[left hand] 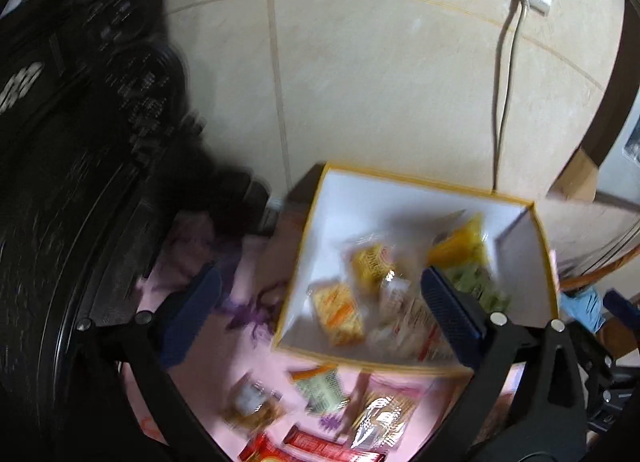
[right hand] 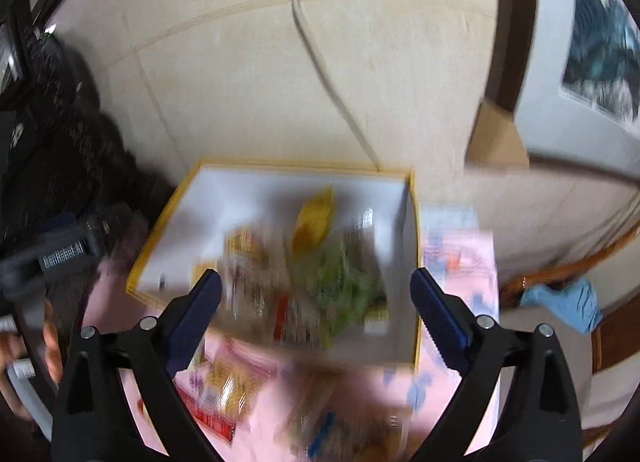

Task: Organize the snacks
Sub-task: 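Grasp the yellow rice cracker stick with the right tool while the left tool grasps the red biscuit pack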

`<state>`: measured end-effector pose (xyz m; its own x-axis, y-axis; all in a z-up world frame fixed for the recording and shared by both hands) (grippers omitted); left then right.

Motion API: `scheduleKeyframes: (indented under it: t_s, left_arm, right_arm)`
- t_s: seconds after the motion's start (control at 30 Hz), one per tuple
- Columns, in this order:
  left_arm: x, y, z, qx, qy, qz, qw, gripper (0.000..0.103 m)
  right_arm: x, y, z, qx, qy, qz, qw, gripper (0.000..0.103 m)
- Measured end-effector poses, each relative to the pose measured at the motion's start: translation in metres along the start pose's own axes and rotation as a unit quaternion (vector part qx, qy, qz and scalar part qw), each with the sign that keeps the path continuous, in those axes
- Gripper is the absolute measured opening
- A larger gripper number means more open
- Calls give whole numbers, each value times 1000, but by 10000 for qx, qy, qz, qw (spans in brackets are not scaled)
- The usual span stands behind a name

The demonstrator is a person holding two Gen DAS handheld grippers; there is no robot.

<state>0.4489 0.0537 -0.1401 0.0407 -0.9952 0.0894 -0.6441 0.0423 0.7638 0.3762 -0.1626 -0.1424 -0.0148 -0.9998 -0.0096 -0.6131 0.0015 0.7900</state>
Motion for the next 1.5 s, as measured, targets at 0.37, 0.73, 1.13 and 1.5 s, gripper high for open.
scheduleKeyframes:
  t_s: [0.37, 0.73, 1.13, 1.5]
  left_arm:
    - [-64, 29, 198, -1098, 805, 64, 9907, 101]
    - [-100, 62, 263, -1376, 880, -228, 9863, 101]
    - [-82, 15, 276, -1627, 730, -187, 9838, 101]
    - [-88, -42, 268, -1728, 1804, -599, 9664, 98]
  right_arm:
    - [-23, 15, 257, -1735, 223, -376, 9839, 82]
    - [-37, -14, 305, -2059, 28, -289, 9781, 55]
    - [-62, -15, 309, -1684, 455, -157, 9845, 21]
    - [-62, -7, 322, -1641, 617, -111, 9845, 22]
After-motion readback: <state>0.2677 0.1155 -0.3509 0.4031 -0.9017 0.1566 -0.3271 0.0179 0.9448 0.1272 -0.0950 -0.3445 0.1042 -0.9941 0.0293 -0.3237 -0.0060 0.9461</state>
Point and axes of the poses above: each gripper's, at about its wrist camera, not at the fingertips, and y roughly against the way its jaws point, x to its right, z to its underside, the point moved 10 cm from there along -y, roughly the way its jaws point, and after that the axes turned 7 degrees about z, right-handed, at the moved point
